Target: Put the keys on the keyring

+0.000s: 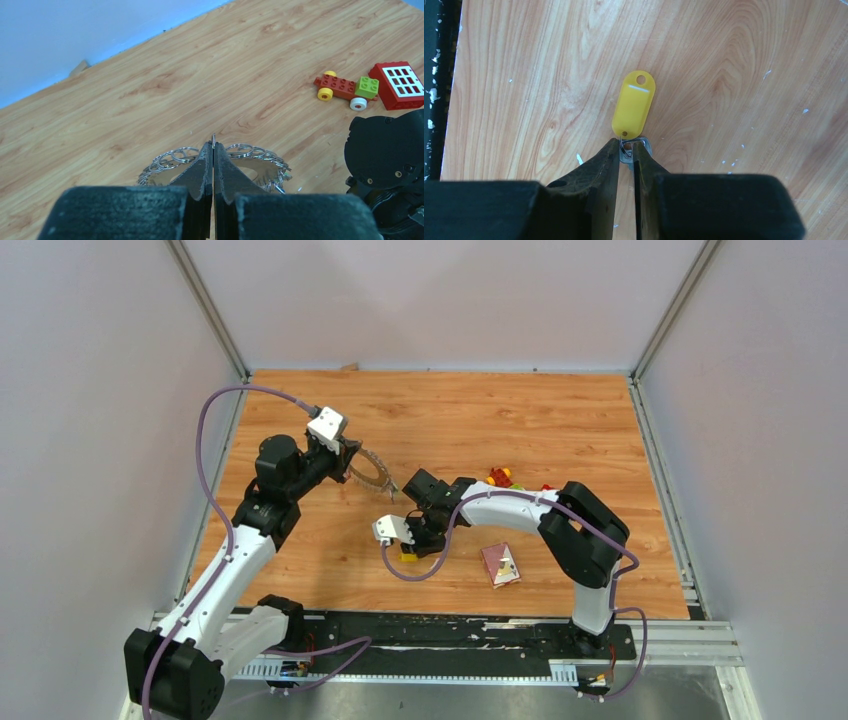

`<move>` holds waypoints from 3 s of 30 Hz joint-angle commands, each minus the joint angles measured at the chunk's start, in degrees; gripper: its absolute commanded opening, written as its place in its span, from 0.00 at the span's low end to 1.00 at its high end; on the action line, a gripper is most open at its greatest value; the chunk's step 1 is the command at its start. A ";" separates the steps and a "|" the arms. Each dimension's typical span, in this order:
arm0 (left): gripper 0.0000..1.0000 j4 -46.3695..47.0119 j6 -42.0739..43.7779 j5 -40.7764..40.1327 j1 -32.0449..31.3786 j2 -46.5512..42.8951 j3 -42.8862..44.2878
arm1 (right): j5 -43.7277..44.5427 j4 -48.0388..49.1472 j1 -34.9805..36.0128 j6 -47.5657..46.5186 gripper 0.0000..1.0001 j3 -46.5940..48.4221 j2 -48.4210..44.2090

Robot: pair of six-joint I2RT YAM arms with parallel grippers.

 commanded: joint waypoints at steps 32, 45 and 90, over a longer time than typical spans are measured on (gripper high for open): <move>0.00 4.65 -0.68 1.43 0.43 -1.01 0.11 | -1.99 -0.53 0.14 -2.78 0.00 2.26 0.28; 0.00 13.04 -4.37 18.75 0.43 -0.48 -2.54 | -7.90 -5.91 -3.33 0.72 0.00 2.46 -16.06; 0.00 -5.22 35.62 23.48 -18.00 -1.84 2.01 | -26.22 14.05 -17.45 37.46 0.00 -1.57 -29.90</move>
